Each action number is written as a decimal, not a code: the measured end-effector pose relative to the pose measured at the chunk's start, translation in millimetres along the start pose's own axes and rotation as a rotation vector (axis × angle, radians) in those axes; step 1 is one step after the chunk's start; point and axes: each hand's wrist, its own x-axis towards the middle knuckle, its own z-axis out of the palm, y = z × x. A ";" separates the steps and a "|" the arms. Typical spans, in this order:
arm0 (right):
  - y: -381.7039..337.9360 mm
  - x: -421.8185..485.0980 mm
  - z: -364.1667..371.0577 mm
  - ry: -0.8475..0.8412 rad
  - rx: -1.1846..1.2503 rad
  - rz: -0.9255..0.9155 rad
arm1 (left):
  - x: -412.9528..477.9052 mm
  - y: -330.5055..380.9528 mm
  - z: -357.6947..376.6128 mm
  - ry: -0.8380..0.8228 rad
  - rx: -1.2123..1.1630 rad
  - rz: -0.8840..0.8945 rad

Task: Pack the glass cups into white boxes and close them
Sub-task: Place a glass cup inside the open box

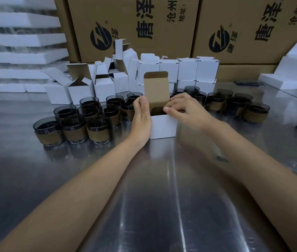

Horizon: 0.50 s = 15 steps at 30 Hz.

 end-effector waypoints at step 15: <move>3.8 -12.3 28.4 0.474 0.904 0.499 | 2.0 12.0 -2.3 0.014 -0.423 -0.214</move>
